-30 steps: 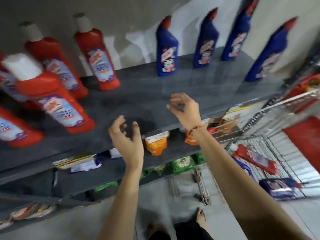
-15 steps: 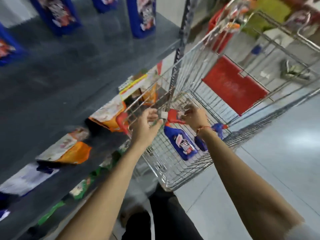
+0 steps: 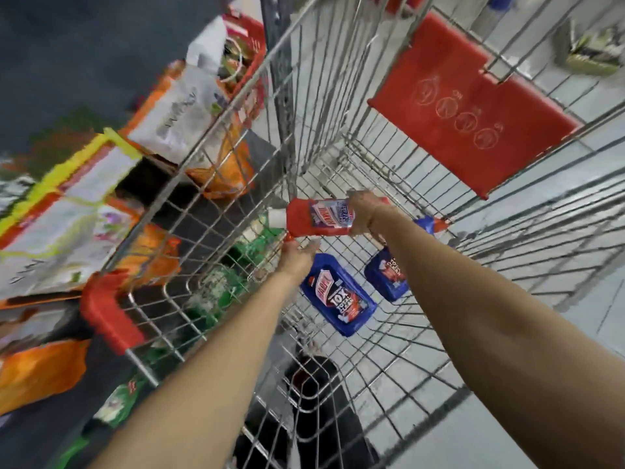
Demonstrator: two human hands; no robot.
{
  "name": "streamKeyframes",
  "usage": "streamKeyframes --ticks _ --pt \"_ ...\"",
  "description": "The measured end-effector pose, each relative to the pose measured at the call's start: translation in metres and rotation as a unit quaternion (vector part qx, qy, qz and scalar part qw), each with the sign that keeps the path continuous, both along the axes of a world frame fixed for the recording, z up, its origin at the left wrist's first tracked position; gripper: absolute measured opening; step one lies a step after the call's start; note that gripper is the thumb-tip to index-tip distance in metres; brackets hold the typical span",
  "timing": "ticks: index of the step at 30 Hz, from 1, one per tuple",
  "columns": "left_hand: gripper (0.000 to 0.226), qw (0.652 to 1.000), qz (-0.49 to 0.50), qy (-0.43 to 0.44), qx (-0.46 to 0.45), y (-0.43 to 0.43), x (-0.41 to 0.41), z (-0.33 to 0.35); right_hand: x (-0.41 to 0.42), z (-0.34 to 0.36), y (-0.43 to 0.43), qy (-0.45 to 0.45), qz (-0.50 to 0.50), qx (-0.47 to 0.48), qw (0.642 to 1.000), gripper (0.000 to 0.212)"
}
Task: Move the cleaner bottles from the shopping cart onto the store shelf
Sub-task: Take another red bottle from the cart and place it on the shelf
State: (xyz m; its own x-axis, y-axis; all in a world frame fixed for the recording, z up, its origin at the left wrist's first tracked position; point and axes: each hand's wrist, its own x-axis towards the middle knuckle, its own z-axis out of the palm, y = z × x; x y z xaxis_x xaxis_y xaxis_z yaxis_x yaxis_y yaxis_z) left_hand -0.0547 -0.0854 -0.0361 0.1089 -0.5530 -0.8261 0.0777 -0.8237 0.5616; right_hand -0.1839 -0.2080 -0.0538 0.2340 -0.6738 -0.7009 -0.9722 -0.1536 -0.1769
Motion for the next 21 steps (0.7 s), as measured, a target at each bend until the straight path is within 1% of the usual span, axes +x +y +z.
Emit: streamKeyframes --ticks 1,2,3,6,7,9,12,14,16,19,21 --pt "0.056 0.997 0.031 0.069 0.011 -0.005 -0.006 -0.003 -0.002 -0.006 -0.004 0.018 0.019 0.007 1.0 0.074" --pt "0.062 0.991 0.061 0.12 0.023 -0.011 -0.012 -0.004 -0.004 -0.012 -0.008 0.034 0.032 0.015 0.999 0.074" --pt "0.065 0.985 0.085 0.15 0.029 -0.016 -0.017 -0.006 -0.006 -0.016 -0.011 0.053 0.042 0.016 0.998 0.076" --pt "0.059 0.978 0.124 0.164 0.043 -0.029 -0.021 -0.011 -0.008 -0.027 -0.013 0.107 0.073 0.003 0.992 0.09" --pt "0.055 0.975 0.142 0.166 0.046 -0.031 -0.02 -0.013 -0.007 -0.026 -0.011 0.113 0.082 -0.005 0.99 0.092" --pt "0.051 0.968 0.176 0.174 0.047 -0.032 -0.014 -0.019 -0.007 -0.02 -0.004 0.095 0.085 -0.011 0.992 0.088" --pt "0.06 0.955 0.213 0.204 0.036 -0.031 -0.01 -0.021 -0.007 -0.02 0.009 0.006 0.019 0.005 1.0 0.074" --pt "0.06 0.951 0.231 0.205 0.023 -0.029 -0.007 -0.019 -0.005 -0.016 0.019 -0.018 -0.003 -0.004 1.0 0.071" --pt "0.066 0.951 0.238 0.196 0.017 -0.024 -0.006 -0.012 -0.003 -0.007 0.027 -0.031 -0.017 -0.017 0.999 0.071" --pt "0.076 0.95 0.253 0.183 0.015 -0.014 -0.006 -0.003 -0.001 0.013 0.038 -0.02 -0.032 -0.021 0.999 0.071" --pt "0.08 0.953 0.243 0.18 0.006 -0.008 -0.006 0.007 -0.002 0.028 0.048 -0.015 -0.04 -0.042 0.998 0.07"
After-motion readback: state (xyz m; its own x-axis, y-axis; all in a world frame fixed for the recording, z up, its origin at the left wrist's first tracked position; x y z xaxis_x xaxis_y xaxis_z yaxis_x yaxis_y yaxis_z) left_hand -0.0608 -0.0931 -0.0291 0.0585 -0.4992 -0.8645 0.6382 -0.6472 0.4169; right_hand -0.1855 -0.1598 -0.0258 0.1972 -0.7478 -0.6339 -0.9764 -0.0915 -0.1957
